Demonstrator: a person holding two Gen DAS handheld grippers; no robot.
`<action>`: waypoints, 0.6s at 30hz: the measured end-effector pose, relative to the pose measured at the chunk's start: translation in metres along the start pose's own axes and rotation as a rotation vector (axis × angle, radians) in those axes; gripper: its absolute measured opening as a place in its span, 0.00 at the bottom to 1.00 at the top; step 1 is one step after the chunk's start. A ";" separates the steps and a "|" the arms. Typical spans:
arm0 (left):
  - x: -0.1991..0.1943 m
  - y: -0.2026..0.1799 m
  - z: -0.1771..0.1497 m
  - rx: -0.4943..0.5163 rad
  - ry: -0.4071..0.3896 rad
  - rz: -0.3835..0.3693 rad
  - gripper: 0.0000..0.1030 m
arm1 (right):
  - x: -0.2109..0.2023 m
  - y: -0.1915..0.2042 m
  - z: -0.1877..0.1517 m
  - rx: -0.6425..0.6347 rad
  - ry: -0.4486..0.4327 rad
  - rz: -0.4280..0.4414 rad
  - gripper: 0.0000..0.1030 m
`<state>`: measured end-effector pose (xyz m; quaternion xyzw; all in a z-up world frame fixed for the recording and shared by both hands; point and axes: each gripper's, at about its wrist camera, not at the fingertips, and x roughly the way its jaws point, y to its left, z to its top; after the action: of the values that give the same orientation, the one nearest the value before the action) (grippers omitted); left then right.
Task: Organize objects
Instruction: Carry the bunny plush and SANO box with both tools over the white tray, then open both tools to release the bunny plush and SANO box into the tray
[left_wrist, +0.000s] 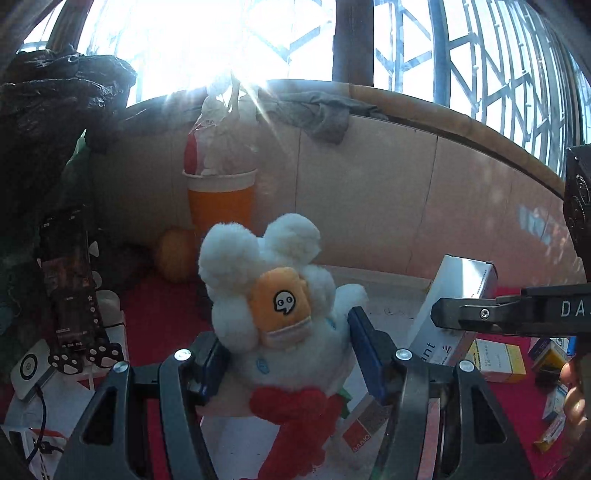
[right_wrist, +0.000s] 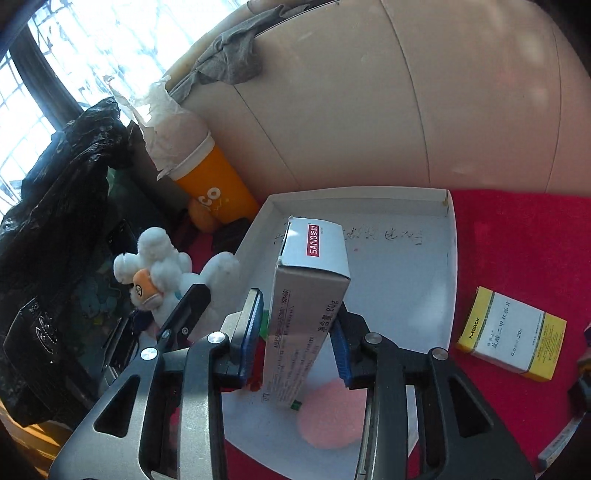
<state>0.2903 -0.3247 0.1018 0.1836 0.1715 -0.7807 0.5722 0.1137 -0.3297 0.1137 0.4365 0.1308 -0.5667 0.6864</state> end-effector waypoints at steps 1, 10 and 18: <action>0.000 -0.002 0.000 0.006 -0.003 0.001 0.60 | 0.000 -0.001 0.001 0.006 -0.005 -0.001 0.60; -0.008 -0.009 0.006 0.016 -0.016 -0.005 0.60 | -0.008 -0.008 0.004 0.028 -0.060 -0.029 0.81; -0.016 -0.012 0.005 0.010 -0.022 0.011 1.00 | -0.026 -0.008 0.002 0.028 -0.117 -0.061 0.81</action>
<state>0.2826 -0.3103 0.1149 0.1789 0.1602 -0.7804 0.5774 0.0979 -0.3139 0.1293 0.4078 0.0956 -0.6137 0.6693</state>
